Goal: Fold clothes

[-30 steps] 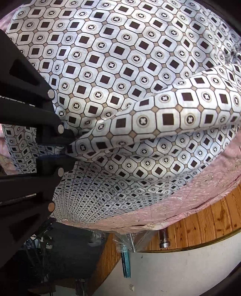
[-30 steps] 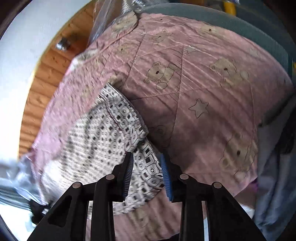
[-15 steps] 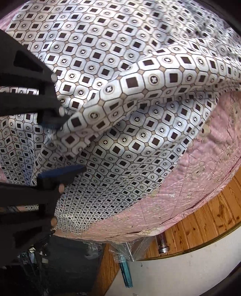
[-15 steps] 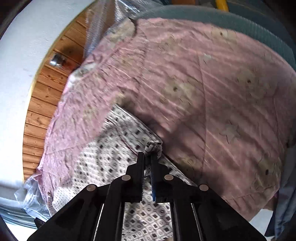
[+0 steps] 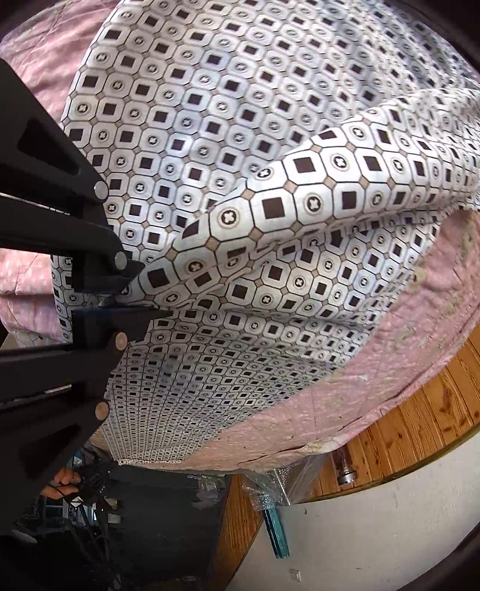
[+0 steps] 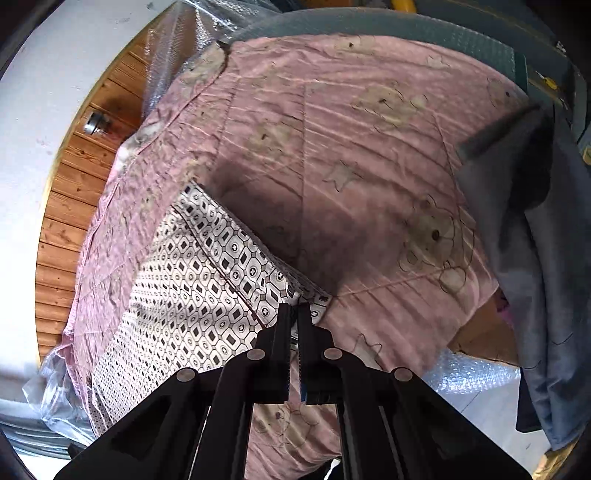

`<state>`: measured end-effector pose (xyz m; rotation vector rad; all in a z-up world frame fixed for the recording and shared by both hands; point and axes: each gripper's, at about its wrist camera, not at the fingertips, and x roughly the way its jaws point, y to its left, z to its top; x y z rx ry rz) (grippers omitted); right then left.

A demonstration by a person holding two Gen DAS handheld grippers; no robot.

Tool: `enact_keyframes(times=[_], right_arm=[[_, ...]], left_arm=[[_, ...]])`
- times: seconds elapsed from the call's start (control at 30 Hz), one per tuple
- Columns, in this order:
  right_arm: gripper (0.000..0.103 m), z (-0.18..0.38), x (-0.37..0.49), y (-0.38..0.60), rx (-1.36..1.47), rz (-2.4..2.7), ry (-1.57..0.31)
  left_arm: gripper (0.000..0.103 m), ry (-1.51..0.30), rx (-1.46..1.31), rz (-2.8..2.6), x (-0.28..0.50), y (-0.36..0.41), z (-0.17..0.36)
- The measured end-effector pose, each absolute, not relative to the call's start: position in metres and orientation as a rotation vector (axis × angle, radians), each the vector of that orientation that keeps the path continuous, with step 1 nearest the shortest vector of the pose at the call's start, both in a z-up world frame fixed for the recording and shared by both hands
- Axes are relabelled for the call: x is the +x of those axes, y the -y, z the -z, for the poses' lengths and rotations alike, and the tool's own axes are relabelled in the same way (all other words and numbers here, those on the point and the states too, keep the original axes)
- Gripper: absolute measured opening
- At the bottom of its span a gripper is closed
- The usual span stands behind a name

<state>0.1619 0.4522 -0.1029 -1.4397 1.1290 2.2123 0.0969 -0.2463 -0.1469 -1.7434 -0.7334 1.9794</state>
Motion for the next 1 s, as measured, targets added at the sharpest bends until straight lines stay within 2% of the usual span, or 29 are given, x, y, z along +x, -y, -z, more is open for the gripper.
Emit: enact_keyframes(times=[0.2,0.27,0.33,0.43,0.47,0.53,0.6,0.67,0.77,0.87,0.97,1.0], right_arm=[[0.001,0.070,0.172,-0.457,-1.358,-2.301,-1.011],[0.001,0.075,0.175,-0.458,-1.380,-2.282,-0.969],[0.001,0.091,0.170,-0.453,-1.430,-2.249,-0.906],[0.005,0.087,0.159,-0.440,-1.411,-2.282,-0.848],[0.009,0.083,0.154,-0.435,-1.398,-2.300,-0.816],[0.014,0.058,0.143,-0.414,-1.323,-2.390,-0.643],[0.014,0.046,0.128,-0.390,-1.321,-2.473,-0.531],[0.017,0.064,0.110,-0.371,-1.449,-2.517,-0.514],[0.017,0.115,0.095,-0.363,-1.693,-2.437,-0.540],[0.003,0.147,0.103,-0.382,-1.701,-2.395,-0.550],[0.001,0.160,0.093,-0.387,-1.773,-2.329,-0.490],[0.001,0.161,0.086,-0.383,-1.789,-2.290,-0.405]], left_arm=[[0.004,0.688,-1.559,-2.082,0.108,0.244,0.100],[0.004,0.681,-1.541,-2.093,0.111,0.245,0.095],[0.004,0.678,-1.583,-2.073,0.115,0.244,0.110],[0.005,0.710,-1.715,-2.020,0.120,0.242,0.157],[0.009,0.696,-1.749,-2.029,0.121,0.241,0.168],[0.011,0.696,-1.762,-2.050,0.125,0.241,0.175],[0.022,0.726,-1.732,-2.074,0.131,0.248,0.164],[0.030,0.764,-1.648,-2.087,0.139,0.259,0.146],[0.033,0.806,-1.593,-2.125,0.139,0.288,0.137],[0.033,0.887,-1.600,-2.194,0.131,0.334,0.144],[0.033,1.008,-1.649,-2.352,0.131,0.403,0.155],[0.033,1.066,-1.649,-2.408,0.135,0.428,0.156]])
